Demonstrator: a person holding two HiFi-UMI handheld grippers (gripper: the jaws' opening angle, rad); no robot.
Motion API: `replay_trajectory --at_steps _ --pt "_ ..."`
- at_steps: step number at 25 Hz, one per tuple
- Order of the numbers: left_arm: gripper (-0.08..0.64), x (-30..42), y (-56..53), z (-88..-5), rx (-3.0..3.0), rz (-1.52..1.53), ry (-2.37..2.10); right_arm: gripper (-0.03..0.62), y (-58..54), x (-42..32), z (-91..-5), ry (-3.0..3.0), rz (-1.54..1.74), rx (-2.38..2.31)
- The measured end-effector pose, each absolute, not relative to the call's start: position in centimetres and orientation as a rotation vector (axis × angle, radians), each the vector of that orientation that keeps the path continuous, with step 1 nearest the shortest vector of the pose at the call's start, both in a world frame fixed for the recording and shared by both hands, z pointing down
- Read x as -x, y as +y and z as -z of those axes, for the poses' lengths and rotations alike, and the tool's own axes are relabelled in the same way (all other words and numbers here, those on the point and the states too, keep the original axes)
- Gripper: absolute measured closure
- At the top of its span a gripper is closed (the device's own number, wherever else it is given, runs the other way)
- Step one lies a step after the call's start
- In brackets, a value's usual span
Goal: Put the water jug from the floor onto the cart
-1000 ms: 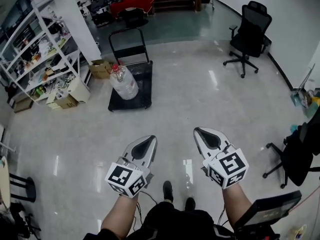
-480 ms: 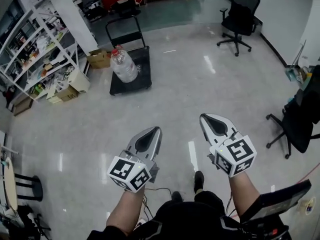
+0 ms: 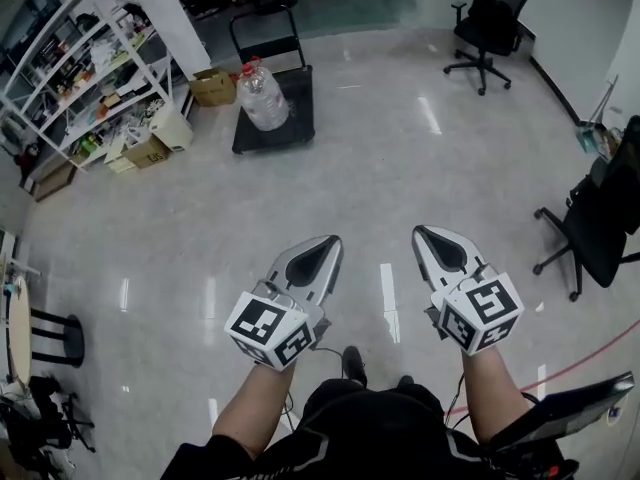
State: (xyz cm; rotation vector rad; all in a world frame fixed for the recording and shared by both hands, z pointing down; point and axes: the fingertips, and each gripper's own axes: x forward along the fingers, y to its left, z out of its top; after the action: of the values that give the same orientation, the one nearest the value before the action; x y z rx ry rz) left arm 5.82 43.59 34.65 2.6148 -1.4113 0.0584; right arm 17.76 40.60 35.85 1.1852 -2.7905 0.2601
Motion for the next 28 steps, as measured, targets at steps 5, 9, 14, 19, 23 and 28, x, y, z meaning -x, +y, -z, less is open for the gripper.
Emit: replay_trajectory --at_steps 5,9,14,19,23,28 --pt "0.558 -9.3 49.4 -35.6 -2.559 -0.033 -1.479 0.589 46.9 -20.5 -36.1 -2.84 -0.235 -1.102" --pt "0.558 -13.1 54.0 -36.0 -2.588 -0.088 -1.455 0.589 51.0 -23.5 -36.6 -2.843 -0.239 -1.076" --pt "0.558 -13.3 58.1 -35.8 -2.611 -0.111 -1.424 0.589 54.6 -24.4 -35.8 -2.825 -0.236 -1.14" --pt "0.558 -12.5 62.2 -36.1 -2.645 -0.084 -1.405 0.589 59.0 -24.5 -35.4 -2.818 -0.207 -1.209" --pt "0.558 -9.5 64.8 -35.0 -2.64 -0.061 -1.439 0.589 62.2 -23.6 -34.2 -2.801 -0.206 -1.238" --pt "0.558 -9.7 68.4 -34.7 -2.602 -0.078 -1.473 0.589 65.7 -25.0 -34.2 -2.807 -0.228 -1.234"
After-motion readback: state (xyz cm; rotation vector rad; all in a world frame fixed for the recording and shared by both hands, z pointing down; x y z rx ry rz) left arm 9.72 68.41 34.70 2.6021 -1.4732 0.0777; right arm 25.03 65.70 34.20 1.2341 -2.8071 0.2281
